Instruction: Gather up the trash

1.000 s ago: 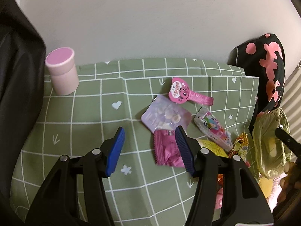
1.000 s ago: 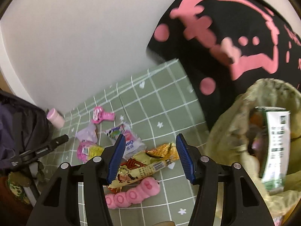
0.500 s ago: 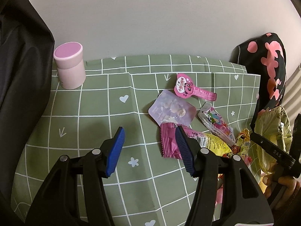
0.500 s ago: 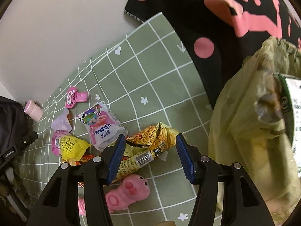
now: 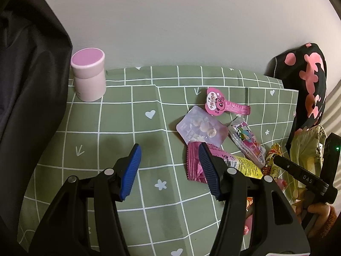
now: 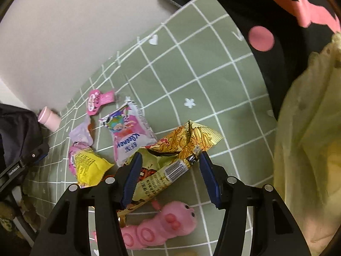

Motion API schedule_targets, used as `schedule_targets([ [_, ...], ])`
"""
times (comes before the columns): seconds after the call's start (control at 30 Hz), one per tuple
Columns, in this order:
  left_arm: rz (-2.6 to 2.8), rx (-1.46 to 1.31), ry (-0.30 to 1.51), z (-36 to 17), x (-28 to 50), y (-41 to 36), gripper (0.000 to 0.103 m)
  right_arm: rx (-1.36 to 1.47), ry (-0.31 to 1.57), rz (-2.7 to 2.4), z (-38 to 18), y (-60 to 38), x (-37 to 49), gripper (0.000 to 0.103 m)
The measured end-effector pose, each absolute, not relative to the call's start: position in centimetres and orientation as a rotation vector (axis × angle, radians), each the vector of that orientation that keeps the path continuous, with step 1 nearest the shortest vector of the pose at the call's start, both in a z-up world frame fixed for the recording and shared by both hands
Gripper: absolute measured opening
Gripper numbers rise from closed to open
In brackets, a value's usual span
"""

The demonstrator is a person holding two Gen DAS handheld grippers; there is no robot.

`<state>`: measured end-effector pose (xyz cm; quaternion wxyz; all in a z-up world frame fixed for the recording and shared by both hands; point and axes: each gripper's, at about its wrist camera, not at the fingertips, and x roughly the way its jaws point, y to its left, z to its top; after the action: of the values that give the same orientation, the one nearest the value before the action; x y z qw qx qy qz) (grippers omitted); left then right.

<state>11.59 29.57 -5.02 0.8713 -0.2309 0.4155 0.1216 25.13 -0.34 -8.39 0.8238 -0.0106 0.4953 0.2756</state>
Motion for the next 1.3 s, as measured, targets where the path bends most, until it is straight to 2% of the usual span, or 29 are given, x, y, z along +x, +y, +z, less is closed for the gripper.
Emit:
schedule_targets([
  [0.4, 0.174, -0.483, 0.877, -5.3, 12.3, 28.0, 0.053, 0.036, 1.03, 0.555, -7.8, -2.6, 25.2, 0.052],
  [0.77, 0.175, -0.466, 0.953, -7.4, 18.3, 28.4, 0.052, -0.03, 0.987, 0.524, -7.2, -4.2, 23.8, 0.052],
  [0.83, 0.178, -0.439, 0.97, -7.9, 19.3, 28.1, 0.044, -0.046, 0.968, 0.517, -7.0, -4.5, 23.6, 0.052],
  [0.97, 0.135, -0.424, 0.996, -8.3, 20.6, 27.2, 0.007, -0.091, 0.929, 0.527, -6.5, -4.3, 23.6, 0.052],
  [1.07, 0.124, -0.419, 0.98, -7.5, 20.3, 27.0, 0.003, -0.145, 0.897, 0.573, -5.7, -3.0, 24.1, 0.052],
  [1.3, 0.238, -0.463, 0.889, -4.2, 16.2, 30.4, 0.002, -0.208, 0.888, 0.771, -3.9, 3.6, 26.8, 0.052],
])
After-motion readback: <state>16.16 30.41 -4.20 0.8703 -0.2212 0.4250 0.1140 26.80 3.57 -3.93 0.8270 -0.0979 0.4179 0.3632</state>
